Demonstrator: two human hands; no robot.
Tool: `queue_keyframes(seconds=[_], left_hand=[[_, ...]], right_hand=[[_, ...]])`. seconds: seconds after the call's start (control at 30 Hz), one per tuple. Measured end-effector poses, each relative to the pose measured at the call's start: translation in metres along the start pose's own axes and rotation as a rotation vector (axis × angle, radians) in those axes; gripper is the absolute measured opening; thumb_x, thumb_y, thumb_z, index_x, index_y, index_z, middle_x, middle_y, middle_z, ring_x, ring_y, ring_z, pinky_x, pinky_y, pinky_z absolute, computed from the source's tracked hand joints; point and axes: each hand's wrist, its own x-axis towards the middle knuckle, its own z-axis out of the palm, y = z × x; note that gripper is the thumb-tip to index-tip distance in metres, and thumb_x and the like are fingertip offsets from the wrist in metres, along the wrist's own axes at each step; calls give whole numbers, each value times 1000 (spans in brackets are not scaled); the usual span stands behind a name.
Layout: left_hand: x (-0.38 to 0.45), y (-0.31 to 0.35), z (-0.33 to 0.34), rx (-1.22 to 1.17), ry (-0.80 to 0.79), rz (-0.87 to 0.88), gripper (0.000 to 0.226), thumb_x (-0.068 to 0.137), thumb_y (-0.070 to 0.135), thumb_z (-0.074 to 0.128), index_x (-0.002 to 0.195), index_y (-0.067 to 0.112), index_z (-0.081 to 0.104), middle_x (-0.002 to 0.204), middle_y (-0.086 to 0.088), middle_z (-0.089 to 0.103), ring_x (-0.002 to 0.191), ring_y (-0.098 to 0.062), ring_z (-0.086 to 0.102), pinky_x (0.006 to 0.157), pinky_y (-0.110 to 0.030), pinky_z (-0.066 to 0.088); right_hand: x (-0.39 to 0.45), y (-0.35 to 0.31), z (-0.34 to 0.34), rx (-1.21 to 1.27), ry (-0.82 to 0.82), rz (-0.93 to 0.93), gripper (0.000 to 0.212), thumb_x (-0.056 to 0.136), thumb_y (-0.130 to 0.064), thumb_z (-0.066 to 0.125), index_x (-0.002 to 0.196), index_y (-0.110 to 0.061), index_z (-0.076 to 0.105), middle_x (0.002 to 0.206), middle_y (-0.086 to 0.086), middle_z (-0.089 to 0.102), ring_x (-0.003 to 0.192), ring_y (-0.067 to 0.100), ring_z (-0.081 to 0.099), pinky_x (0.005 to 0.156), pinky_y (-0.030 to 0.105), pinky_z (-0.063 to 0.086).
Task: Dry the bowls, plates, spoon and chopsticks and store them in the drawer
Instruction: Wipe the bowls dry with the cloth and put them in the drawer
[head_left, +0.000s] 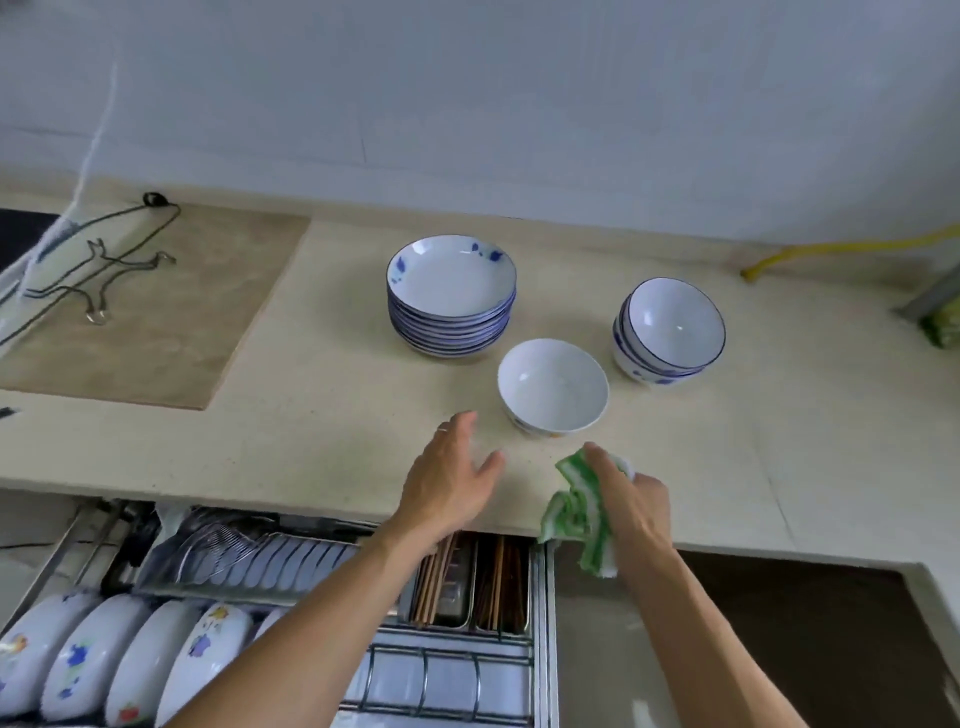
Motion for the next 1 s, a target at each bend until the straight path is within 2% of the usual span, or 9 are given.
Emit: queue_keyframes(seconds=[0.1, 0.17, 0.33, 0.43, 0.53, 0.67, 0.73, 0.87, 1.0], left_hand=[[36, 22, 17, -101, 13, -83, 77, 96, 44, 59, 155, 16, 20, 154, -8, 38, 129, -26, 52, 109, -43, 41], [59, 33, 24, -201, 31, -200, 83, 95, 43, 61, 157, 16, 14, 155, -10, 36, 135, -29, 45, 110, -44, 41], [94, 42, 38, -264, -13, -332, 77, 84, 23, 69, 148, 22, 27, 132, -5, 53, 112, -28, 57, 90, -47, 56], [99, 42, 47, -326, -11, -373, 73, 81, 14, 65, 143, 26, 29, 124, -2, 52, 109, -25, 54, 90, -47, 57], [100, 43, 50, -392, 17, -368, 70, 82, 6, 61, 142, 26, 30, 123, 1, 52, 111, -21, 51, 95, -44, 53], [94, 49, 51, -414, 44, -315, 72, 81, 4, 62, 143, 26, 31, 120, 5, 51, 110, -18, 50, 92, -38, 52], [88, 54, 52, -430, 58, -304, 72, 80, 5, 63, 141, 27, 33, 119, 5, 52, 109, -18, 52, 91, -43, 55], [65, 79, 52, -511, 61, -266, 63, 80, 6, 64, 133, 28, 36, 112, 8, 52, 97, -11, 55, 72, -37, 62], [47, 108, 59, -612, 29, -219, 60, 75, 24, 68, 127, 33, 39, 113, 10, 56, 101, -17, 60, 84, -46, 60]], right_hand=[[42, -18, -8, 19, -33, 51, 54, 80, -57, 72, 82, -3, 67, 85, 19, 69, 75, 32, 66, 66, 35, 52], [67, -28, -10, 13, -59, 74, 58, 78, -58, 73, 87, -1, 67, 87, 20, 69, 76, 32, 65, 66, 34, 49], [109, -40, -5, -152, -199, 45, 61, 68, -63, 76, 90, -6, 66, 86, 14, 70, 82, 31, 68, 79, 43, 57], [123, -39, 1, -266, -264, -5, 46, 76, -50, 77, 86, -8, 61, 80, 11, 68, 76, 26, 66, 74, 40, 57], [129, -41, 4, -326, -285, -41, 29, 83, -33, 71, 89, -6, 60, 74, 7, 63, 67, 20, 60, 60, 31, 48], [127, -44, -1, -291, -287, -36, 26, 83, -26, 68, 94, -4, 60, 74, 7, 59, 64, 17, 54, 50, 25, 39], [121, -45, -11, -262, -285, -39, 25, 83, -25, 68, 94, -3, 61, 73, 7, 59, 62, 18, 54, 48, 24, 37], [97, -49, -43, -188, -259, -38, 21, 81, -23, 68, 86, -3, 63, 72, 10, 62, 61, 21, 56, 51, 25, 43], [72, -47, -81, -78, -200, -10, 19, 79, -21, 69, 83, -3, 63, 72, 12, 64, 63, 24, 58, 57, 28, 45]])
